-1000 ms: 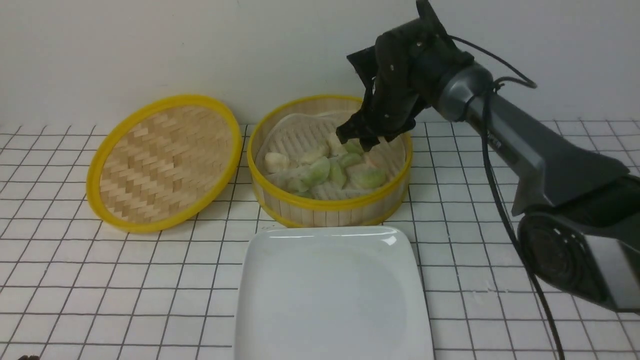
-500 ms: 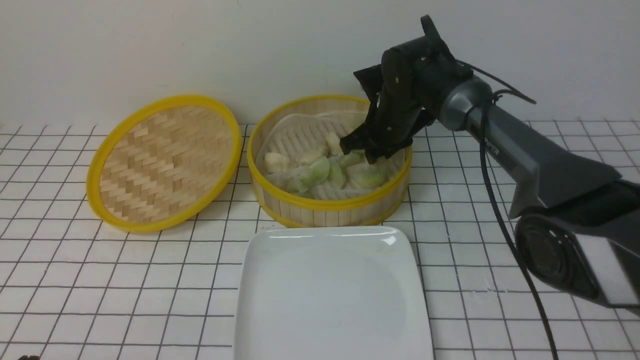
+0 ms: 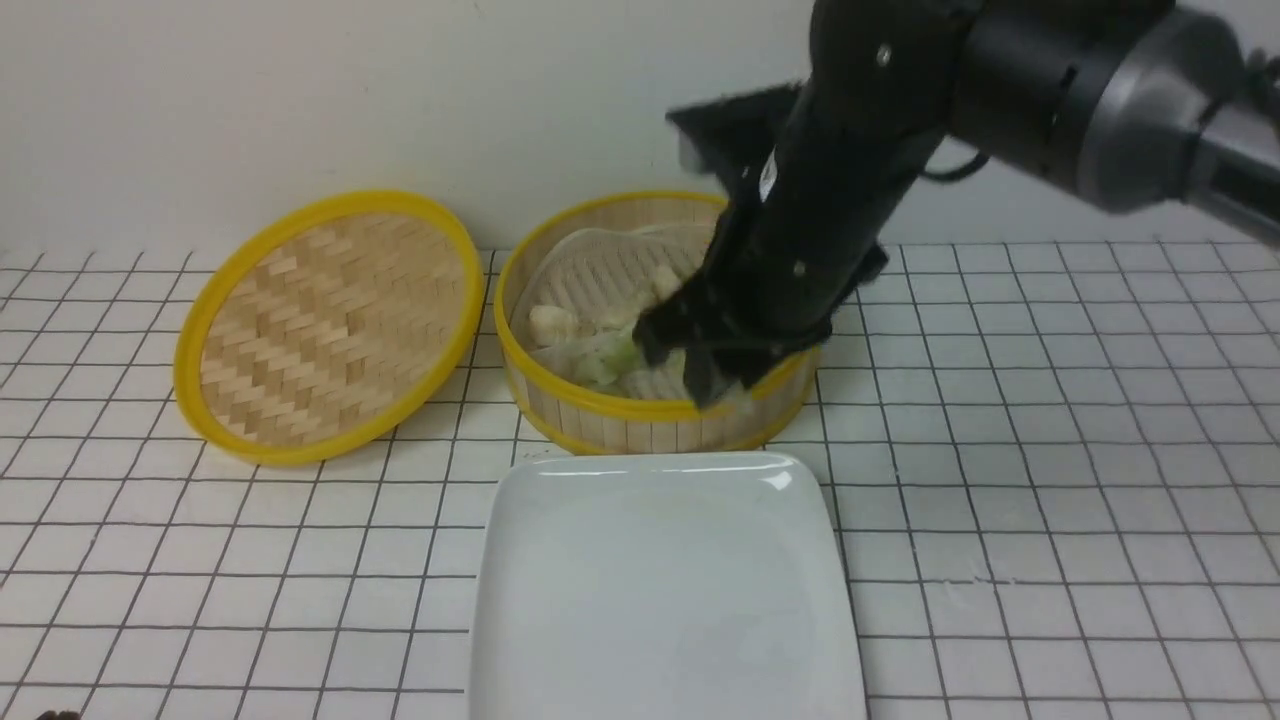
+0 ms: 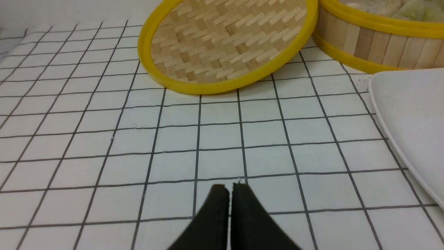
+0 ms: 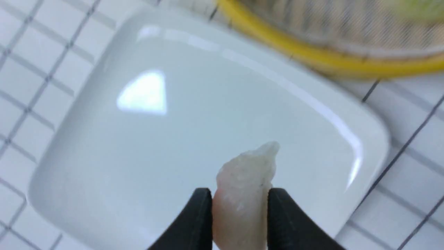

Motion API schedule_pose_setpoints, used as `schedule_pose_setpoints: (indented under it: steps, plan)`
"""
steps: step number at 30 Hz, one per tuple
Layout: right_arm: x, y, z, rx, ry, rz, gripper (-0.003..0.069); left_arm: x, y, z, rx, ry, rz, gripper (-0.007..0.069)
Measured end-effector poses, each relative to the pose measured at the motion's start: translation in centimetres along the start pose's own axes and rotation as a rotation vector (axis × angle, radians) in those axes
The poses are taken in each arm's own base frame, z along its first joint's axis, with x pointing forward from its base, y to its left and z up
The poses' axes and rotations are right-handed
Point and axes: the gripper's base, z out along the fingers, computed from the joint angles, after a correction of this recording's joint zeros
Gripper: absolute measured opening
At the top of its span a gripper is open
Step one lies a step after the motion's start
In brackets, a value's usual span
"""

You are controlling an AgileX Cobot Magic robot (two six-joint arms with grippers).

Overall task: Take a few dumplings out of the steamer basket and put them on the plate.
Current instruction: Use the right arm to put the dumpling into the plate, then use the right arm to grab a dumpling from inside the steamer

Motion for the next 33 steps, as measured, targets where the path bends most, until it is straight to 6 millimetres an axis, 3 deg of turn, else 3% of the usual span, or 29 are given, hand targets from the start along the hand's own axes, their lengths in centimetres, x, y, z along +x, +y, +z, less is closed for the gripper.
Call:
schedule_pose_setpoints:
  steps: [5,9,14,17,21,24,28,33]
  plan:
    - [2.1,1.0,5.8,0.038,0.114,-0.054,0.0204,0.0,0.0,0.0,0.000,0.000,0.000,-0.0006]
    - [1.7,0.8,7.9,0.044,0.085,-0.056,0.0288,0.0,0.0,0.0,0.000,0.000,0.000,-0.0006]
    - [0.7,0.8,7.4,0.052,0.027,-0.068,0.0411,0.0,0.0,0.0,0.000,0.000,0.000,-0.0006]
    - [-1.4,0.5,5.1,0.095,-0.060,-0.092,0.0461,0.0,0.0,0.0,0.000,0.000,0.000,-0.0006]
    - [-5.0,-2.0,1.9,0.137,-0.223,-0.015,0.0477,0.0,0.0,0.0,0.000,0.000,0.000,-0.0006]
    - [-7.2,-5.2,1.7,0.161,-0.250,0.051,0.0480,0.0,0.0,0.0,0.000,0.000,0.000,-0.0006]
    - [-8.6,-8.7,5.3,0.192,-0.165,0.069,0.0482,0.0,0.0,0.0,0.000,0.000,0.000,-0.0006]
    - [-9.3,-9.7,9.9,0.214,-0.100,0.046,0.0482,0.0,0.0,0.0,0.000,0.000,0.000,-0.0006]
